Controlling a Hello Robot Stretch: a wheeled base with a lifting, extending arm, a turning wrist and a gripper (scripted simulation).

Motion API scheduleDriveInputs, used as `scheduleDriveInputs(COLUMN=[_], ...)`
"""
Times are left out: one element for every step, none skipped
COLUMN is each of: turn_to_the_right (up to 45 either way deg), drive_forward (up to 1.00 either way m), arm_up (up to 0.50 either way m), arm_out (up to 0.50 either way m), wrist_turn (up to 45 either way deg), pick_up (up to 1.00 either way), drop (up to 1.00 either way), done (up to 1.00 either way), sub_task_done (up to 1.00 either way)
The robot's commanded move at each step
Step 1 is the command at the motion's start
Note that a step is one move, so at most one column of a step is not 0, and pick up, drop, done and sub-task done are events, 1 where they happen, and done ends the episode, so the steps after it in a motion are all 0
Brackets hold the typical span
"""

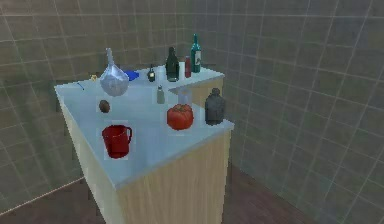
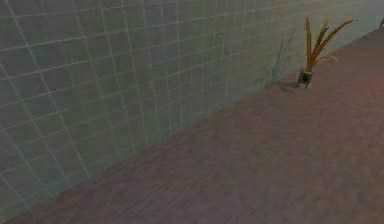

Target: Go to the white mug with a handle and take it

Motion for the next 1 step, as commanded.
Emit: scheduleDriveInputs(turn_to_the_right=[12.0], drive_forward=[0.0], arm_up=[0.0], arm_out=[0.0], wrist_turn=[0.0], pick_up=[0.0], drop=[0.0], done=[0.0], sub_task_done=[0.0])
